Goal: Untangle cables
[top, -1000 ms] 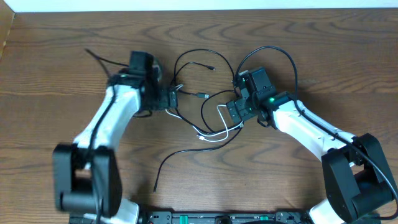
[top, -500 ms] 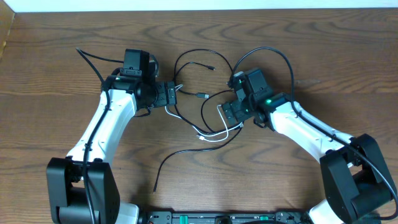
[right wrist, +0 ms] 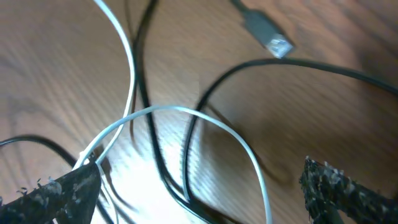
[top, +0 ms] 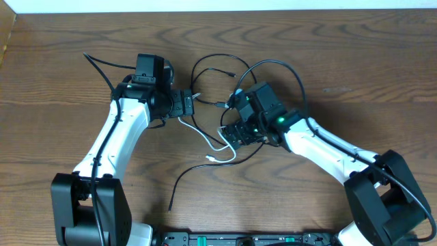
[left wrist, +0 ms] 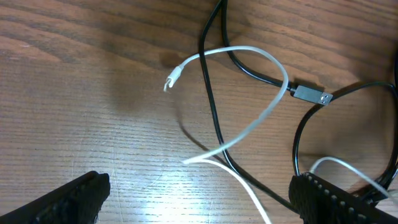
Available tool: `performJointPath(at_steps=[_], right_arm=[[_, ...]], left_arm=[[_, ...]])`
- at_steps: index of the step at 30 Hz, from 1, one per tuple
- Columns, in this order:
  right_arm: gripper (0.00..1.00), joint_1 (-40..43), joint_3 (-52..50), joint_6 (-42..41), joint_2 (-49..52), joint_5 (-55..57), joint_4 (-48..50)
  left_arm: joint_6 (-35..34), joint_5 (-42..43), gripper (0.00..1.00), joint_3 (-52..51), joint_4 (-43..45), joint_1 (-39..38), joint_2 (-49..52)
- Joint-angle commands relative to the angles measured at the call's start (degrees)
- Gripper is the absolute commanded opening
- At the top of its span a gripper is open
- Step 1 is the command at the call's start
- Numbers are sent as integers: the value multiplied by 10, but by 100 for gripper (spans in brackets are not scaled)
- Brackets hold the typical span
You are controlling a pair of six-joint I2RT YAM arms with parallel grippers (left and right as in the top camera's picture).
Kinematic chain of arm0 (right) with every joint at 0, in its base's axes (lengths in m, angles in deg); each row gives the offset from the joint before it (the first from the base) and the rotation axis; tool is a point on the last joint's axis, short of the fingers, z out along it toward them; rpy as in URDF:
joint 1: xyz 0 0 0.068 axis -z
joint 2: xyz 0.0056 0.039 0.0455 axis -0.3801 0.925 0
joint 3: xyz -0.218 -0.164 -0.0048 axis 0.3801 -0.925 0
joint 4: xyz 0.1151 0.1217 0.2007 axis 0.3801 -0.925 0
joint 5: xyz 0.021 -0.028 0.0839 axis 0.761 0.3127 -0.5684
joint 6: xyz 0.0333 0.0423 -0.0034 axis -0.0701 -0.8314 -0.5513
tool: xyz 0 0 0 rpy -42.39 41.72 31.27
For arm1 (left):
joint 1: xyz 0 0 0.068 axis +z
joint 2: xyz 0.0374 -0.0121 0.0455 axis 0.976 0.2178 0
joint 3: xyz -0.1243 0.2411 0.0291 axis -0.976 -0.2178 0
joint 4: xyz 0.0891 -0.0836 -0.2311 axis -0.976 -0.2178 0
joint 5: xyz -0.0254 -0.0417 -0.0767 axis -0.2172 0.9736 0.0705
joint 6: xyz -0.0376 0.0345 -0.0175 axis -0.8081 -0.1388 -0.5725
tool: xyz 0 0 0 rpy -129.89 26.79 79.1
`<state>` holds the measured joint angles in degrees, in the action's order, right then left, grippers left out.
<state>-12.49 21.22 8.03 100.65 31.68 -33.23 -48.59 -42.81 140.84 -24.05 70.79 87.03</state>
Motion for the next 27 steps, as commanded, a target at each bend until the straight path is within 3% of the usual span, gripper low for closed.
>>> performJointPath(at_steps=[1, 10, 20, 27], right_arm=[[99, -13, -3, 3, -6, 12, 7], [99, -12, -3, 2, -6, 290, 6], [99, -10, -3, -37, -6, 298, -7], [99, -11, -3, -38, -6, 239, -7]], left_arm=[[0, 7, 98, 4, -2, 2, 2], [0, 7, 98, 4, -2, 2, 2], [0, 7, 98, 4, -2, 2, 2], [0, 7, 98, 4, -2, 2, 2]])
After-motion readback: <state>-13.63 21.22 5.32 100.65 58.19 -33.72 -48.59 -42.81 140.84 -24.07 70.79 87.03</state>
